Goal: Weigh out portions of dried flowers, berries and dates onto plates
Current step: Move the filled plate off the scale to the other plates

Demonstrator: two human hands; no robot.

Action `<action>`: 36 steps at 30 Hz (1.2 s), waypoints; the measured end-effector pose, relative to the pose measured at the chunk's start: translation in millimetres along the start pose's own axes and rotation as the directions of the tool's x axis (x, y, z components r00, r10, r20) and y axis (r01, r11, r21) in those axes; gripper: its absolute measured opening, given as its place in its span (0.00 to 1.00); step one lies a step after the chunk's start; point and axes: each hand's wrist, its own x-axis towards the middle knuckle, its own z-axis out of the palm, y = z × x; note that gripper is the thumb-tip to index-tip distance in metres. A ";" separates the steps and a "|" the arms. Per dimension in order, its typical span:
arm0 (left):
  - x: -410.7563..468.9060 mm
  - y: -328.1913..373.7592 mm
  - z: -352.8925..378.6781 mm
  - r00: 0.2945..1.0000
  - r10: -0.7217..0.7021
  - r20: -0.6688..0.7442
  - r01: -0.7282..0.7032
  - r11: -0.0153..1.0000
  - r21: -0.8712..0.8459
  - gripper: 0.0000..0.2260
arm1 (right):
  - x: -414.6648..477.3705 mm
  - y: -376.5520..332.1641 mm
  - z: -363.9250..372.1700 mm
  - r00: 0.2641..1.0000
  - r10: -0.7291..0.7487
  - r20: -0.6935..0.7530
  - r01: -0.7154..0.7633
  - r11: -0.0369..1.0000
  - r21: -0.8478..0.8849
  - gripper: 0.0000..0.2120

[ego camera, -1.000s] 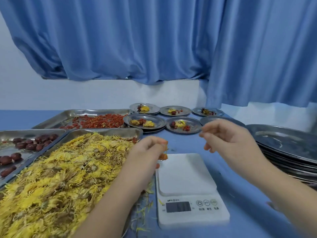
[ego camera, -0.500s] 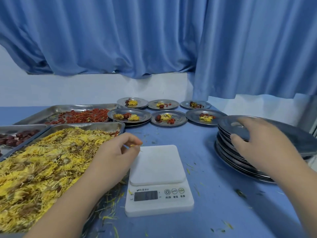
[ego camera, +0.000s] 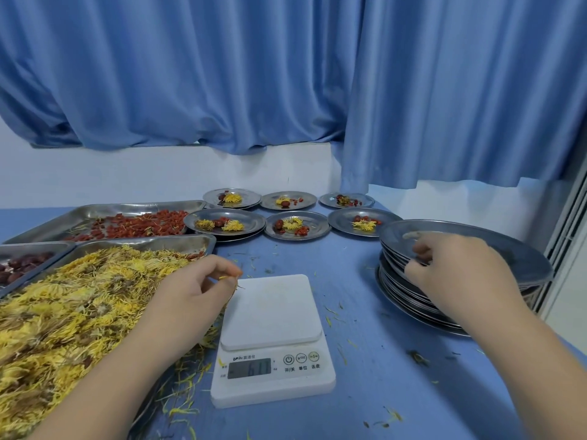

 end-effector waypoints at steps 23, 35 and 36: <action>1.4 -4.3 -1.9 0.999 -0.033 -0.008 0.033 0.999 0.034 0.06 | 2.0 2.4 -10.5 0.959 -0.108 -0.264 0.144 0.982 0.122 0.10; 0.5 0.2 -4.1 0.995 -0.052 -0.091 0.051 0.999 -0.018 0.07 | -11.5 -21.7 -3.1 0.744 -0.445 -0.499 0.594 0.783 0.187 0.06; 0.4 1.3 -5.1 0.990 -0.059 -0.128 0.055 0.998 -0.035 0.07 | -16.2 -27.8 -1.2 0.724 -0.472 -0.503 0.627 0.755 0.194 0.05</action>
